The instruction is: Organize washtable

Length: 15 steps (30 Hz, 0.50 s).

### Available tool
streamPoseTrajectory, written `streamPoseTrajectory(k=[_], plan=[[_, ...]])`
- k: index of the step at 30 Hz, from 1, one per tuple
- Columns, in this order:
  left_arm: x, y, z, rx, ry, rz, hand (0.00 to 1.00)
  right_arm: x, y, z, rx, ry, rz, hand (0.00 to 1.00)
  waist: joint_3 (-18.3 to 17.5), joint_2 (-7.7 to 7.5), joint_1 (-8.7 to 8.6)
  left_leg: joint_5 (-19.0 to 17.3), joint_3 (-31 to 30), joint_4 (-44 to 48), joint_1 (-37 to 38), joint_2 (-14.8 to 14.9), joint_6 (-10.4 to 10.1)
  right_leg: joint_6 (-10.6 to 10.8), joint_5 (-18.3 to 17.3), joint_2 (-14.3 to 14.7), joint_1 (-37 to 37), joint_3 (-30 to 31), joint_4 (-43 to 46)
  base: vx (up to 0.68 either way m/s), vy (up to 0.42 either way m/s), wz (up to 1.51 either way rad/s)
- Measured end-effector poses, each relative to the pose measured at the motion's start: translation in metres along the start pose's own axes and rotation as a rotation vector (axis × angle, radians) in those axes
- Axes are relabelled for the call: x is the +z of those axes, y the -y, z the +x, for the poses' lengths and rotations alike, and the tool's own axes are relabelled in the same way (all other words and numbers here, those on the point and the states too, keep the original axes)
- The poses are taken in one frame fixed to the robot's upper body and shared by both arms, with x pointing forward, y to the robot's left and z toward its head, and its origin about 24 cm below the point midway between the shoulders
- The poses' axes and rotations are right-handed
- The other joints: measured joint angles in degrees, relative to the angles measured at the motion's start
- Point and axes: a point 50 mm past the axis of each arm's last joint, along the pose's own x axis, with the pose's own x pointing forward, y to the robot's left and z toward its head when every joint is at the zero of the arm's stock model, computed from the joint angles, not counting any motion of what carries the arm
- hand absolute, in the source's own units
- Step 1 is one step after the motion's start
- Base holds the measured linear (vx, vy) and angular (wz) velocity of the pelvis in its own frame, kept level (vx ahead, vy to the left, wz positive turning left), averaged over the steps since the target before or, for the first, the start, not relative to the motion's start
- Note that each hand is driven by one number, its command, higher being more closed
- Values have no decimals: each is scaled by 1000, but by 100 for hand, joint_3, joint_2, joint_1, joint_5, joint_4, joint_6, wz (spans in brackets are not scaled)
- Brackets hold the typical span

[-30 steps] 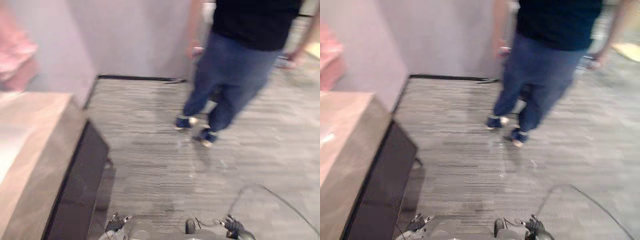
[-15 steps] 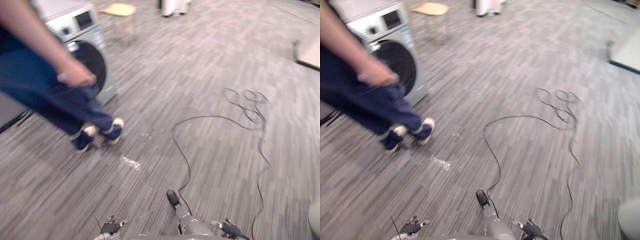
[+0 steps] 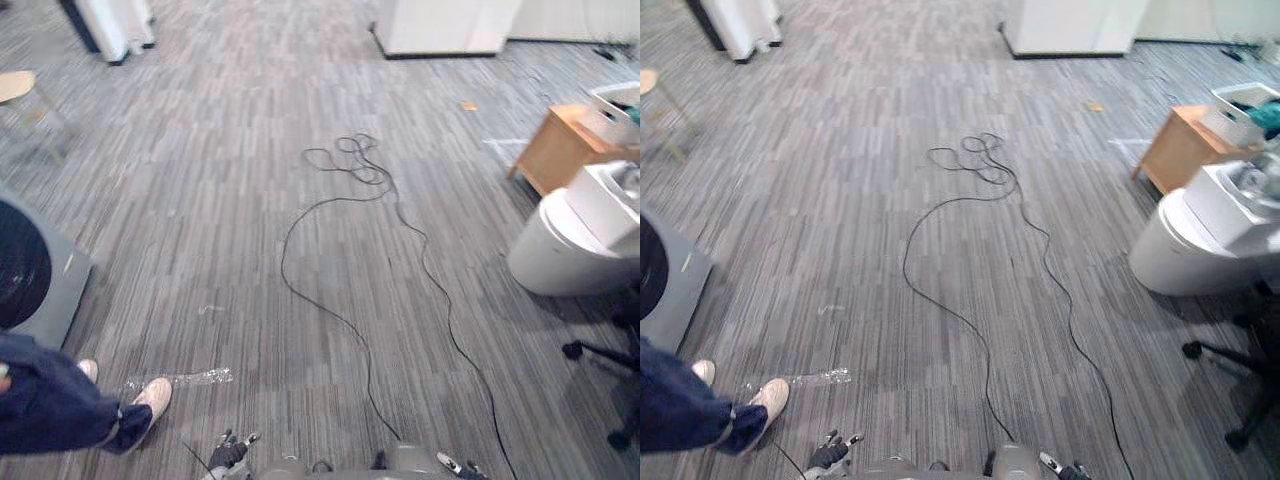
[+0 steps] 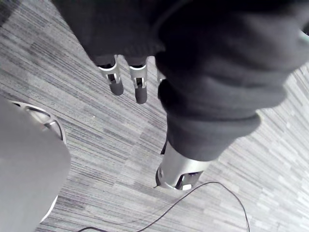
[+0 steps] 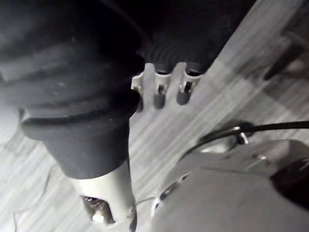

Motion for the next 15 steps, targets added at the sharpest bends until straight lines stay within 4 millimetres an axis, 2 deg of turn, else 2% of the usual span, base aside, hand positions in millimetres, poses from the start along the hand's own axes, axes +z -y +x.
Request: streamPoseTrajectory(k=[1, 4, 5, 8, 15], plan=[[-2, 3, 0, -10, -8, 8, 0, -1, 1, 0, -2, -8, -1, 0, 10, 79, -16, 70, 5, -4, -38, 90, -19, 65, 283, 135, 94, 71, -404, -54, -59, -48], [-1, 3, 0, -11, -2, 12, 0, -7, 6, -1, -15, -30, -6, 0, -16, 44, 11, 318, -200, 18, -59, 130, -186, 22, 696, 254, 326, 232, -1029, -66, -75, -34], [0, 4, 0, -12, -1, 13, 0, -7, 6, -1, -14, -27, -9, 0, -17, 46, 6, 339, -331, 31, -92, 129, -214, 13, 744, 270, 320, 248, -1081, -74, -74, -19], [2, 2, 1, -9, 7, 7, 0, -8, 6, -1, -17, -36, -10, 0, -17, 31, 27, 442, -1356, 40, -239, 30, -250, -20, 914, 349, 216, 424, -1189, -71, -70, -20], [2, 5, 1, -28, 9, 44, 0, -9, 3, -1, -11, -43, -28, 0, -47, 10, 15, 727, -1749, -541, -209, -81, -320, -16, 1373, 466, 85, 780, -1643, -67, 14, -26]])
